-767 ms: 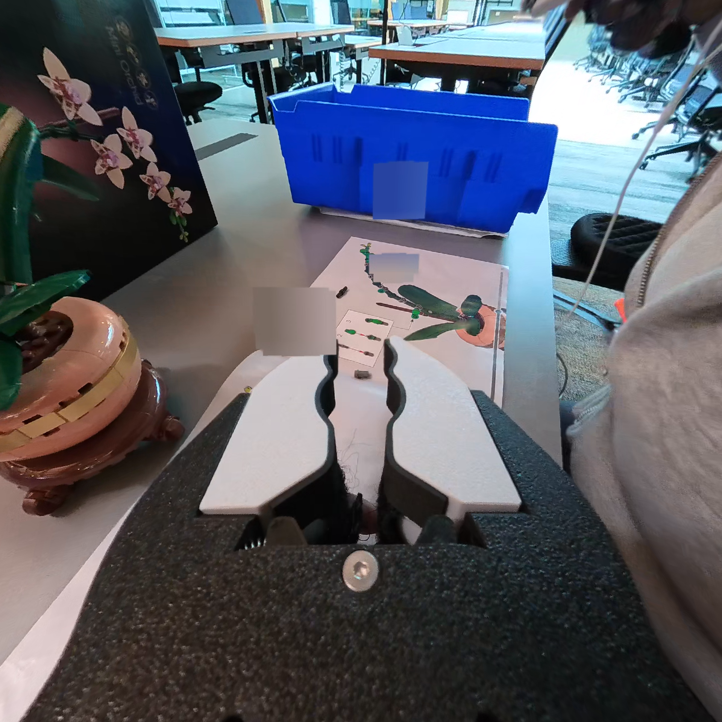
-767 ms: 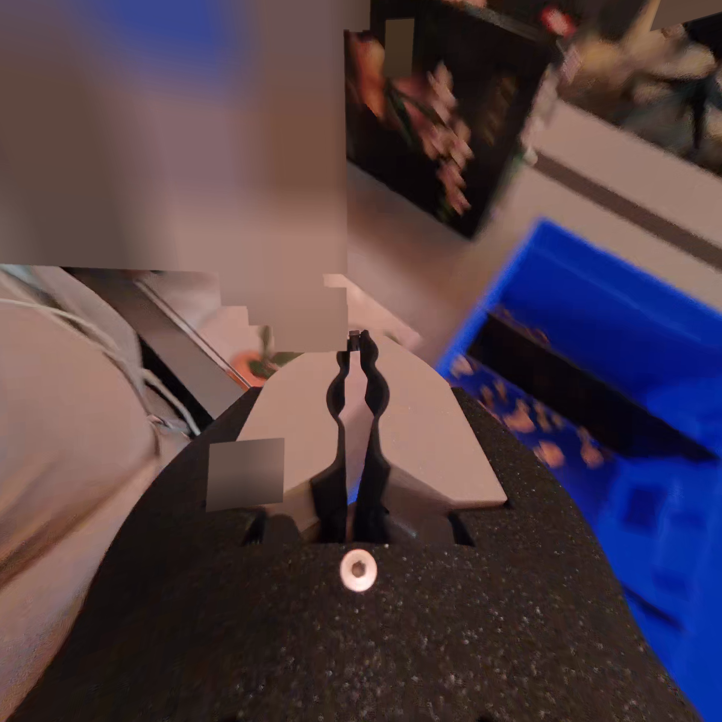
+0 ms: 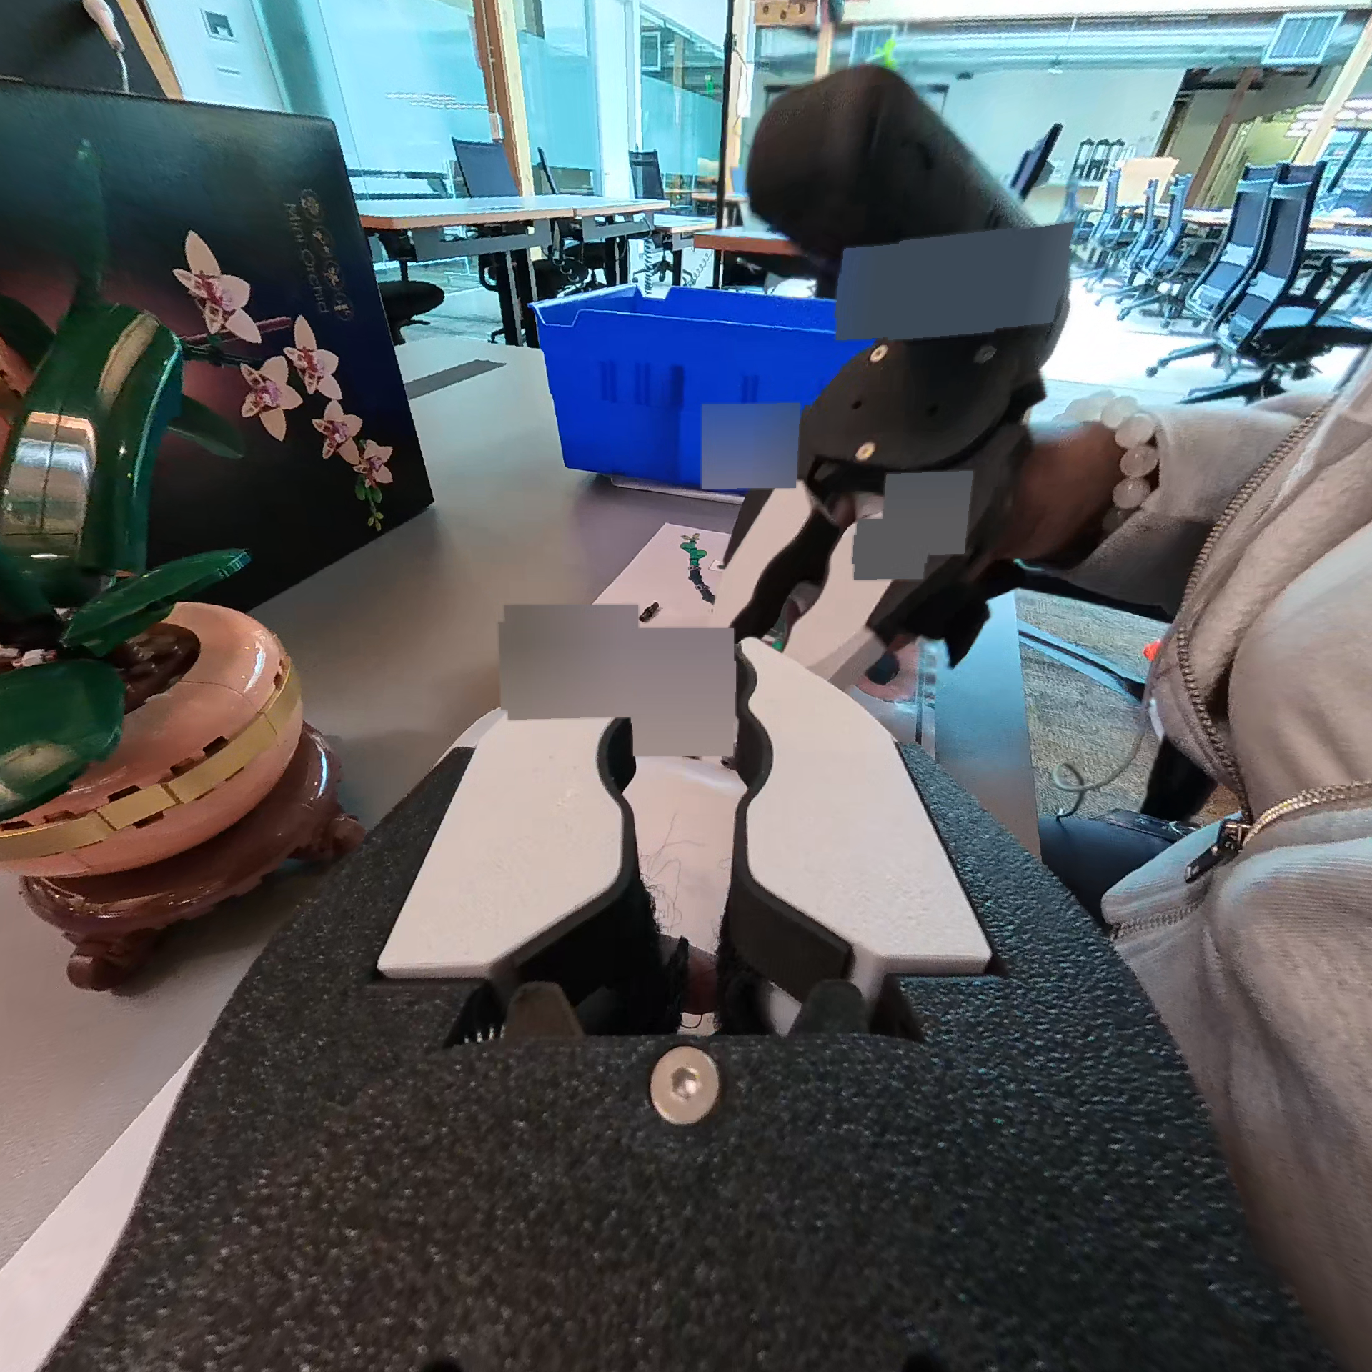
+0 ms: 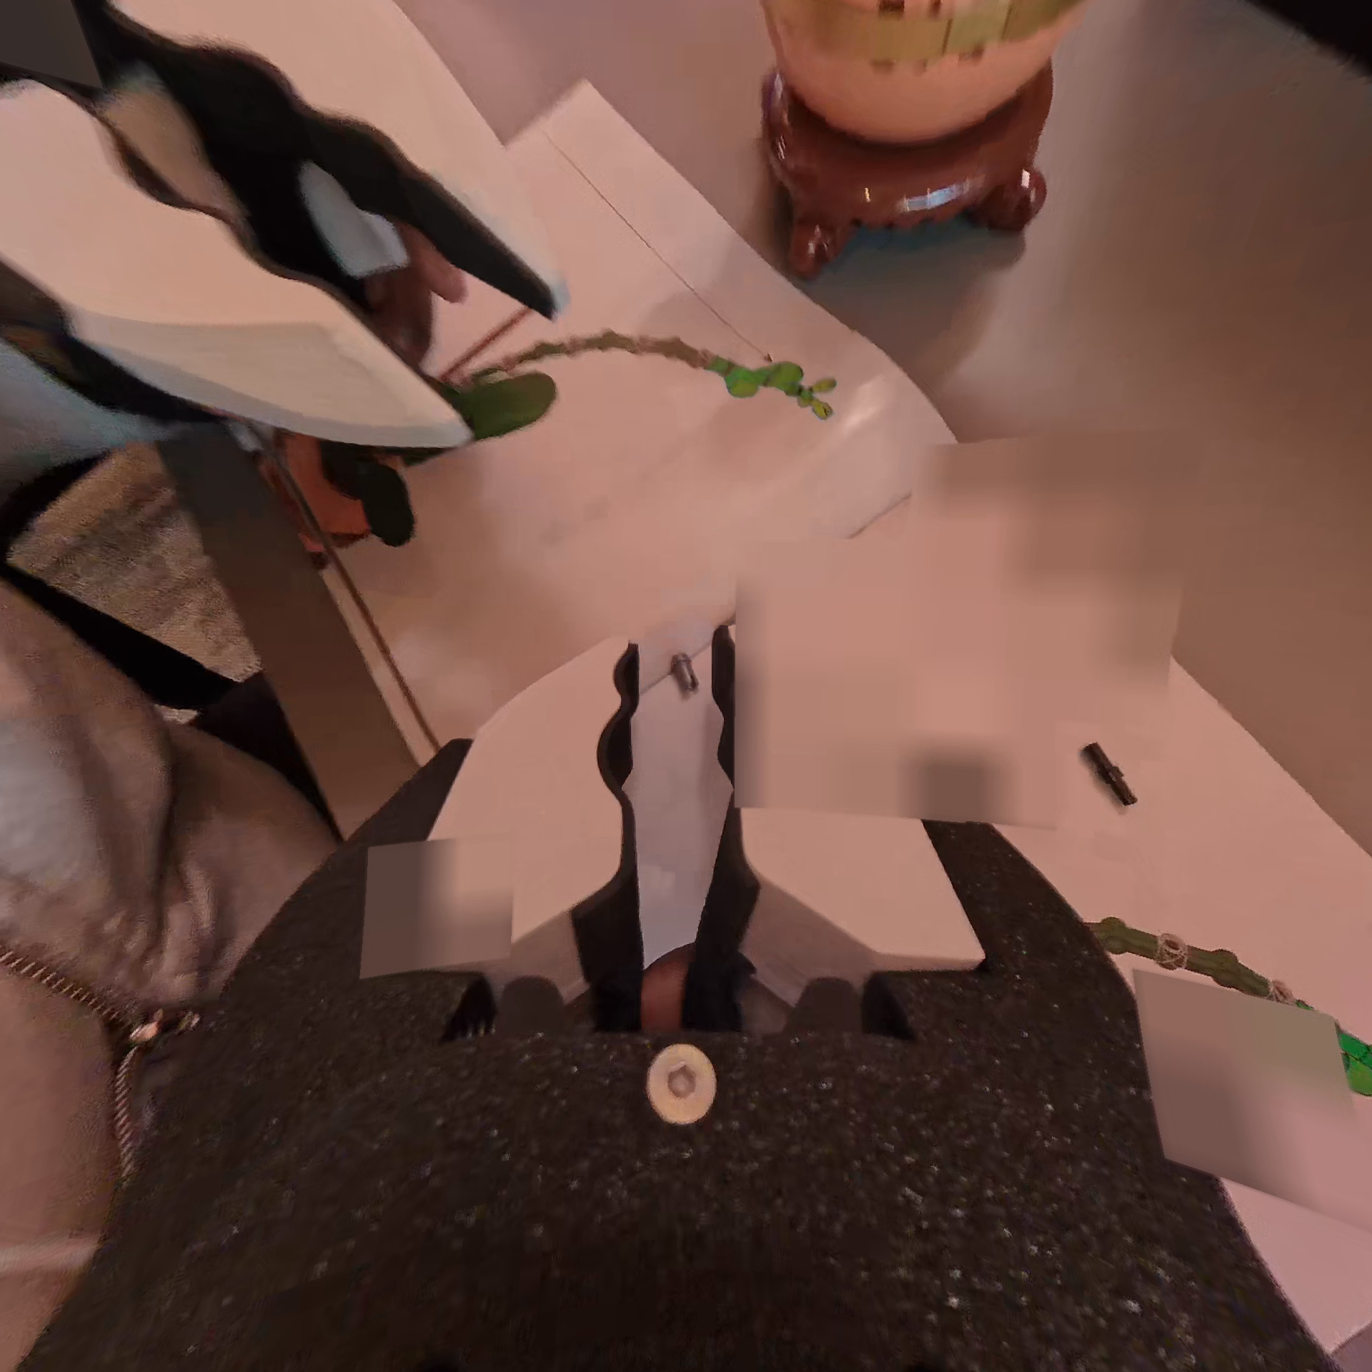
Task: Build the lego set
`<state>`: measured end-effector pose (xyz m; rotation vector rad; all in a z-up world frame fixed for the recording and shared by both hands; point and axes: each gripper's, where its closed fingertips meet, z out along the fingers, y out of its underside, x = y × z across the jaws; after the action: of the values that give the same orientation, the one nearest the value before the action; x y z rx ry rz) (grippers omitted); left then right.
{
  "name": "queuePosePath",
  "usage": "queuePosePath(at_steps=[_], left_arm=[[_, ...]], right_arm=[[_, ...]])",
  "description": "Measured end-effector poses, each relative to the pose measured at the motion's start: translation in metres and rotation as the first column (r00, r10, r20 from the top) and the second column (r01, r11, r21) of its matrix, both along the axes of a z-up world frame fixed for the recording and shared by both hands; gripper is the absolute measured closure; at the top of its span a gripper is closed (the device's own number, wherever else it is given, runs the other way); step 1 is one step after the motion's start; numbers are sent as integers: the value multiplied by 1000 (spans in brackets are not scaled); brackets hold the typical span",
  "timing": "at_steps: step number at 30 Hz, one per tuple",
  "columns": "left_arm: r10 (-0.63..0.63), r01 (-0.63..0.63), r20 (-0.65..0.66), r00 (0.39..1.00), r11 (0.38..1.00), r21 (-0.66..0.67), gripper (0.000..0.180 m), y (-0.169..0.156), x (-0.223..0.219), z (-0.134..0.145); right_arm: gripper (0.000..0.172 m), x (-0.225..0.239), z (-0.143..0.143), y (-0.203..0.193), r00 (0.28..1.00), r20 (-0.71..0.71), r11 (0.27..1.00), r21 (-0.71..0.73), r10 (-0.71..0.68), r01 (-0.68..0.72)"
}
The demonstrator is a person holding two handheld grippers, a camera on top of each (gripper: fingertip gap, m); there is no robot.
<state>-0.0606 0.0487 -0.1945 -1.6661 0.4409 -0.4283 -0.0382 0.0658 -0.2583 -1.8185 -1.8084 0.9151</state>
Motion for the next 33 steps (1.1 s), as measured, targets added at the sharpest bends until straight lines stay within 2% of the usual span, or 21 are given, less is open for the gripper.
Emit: queuePosePath(at_steps=[1, 3, 6, 13, 18, 26, 30, 33], left_arm=[[1, -1, 2, 1000, 1000, 1, 158, 0, 0, 0], [3, -3, 4, 1000, 1000, -1, 158, 0, 0, 0], [2, -2, 7, 1000, 1000, -8, 158, 1, -1, 0], [4, -4, 6, 1000, 1000, -26, 158, 2, -1, -2], [-2, 1, -6, 1000, 999, -37, 158, 3, 1, -4], [-3, 3, 2, 1000, 999, -35, 158, 2, 0, -4], [-3, 3, 2, 1000, 1000, -30, 159, 2, 0, -3], [-4, 4, 3, 1000, 1000, -29, 159, 2, 0, -3]], right_arm=[[154, 1, 9, -1, 999, -46, 1000, -4, 20, -21], [160, 6, 22, 3, 991, -123, 999, 14, 47, -46], [168, 18, 16, 11, 993, -101, 997, 32, 68, -65], [167, 19, -4, 12, 995, -83, 999, 3, 50, -50], [167, 10, -8, 9, 995, -95, 999, -17, 35, -37], [167, 7, -8, -13, 991, -92, 993, -53, 99, -104], [167, 6, -2, 6, 992, -126, 1000, -18, 22, -25], [167, 8, -10, 16, 995, -92, 999, -15, -33, 31]])
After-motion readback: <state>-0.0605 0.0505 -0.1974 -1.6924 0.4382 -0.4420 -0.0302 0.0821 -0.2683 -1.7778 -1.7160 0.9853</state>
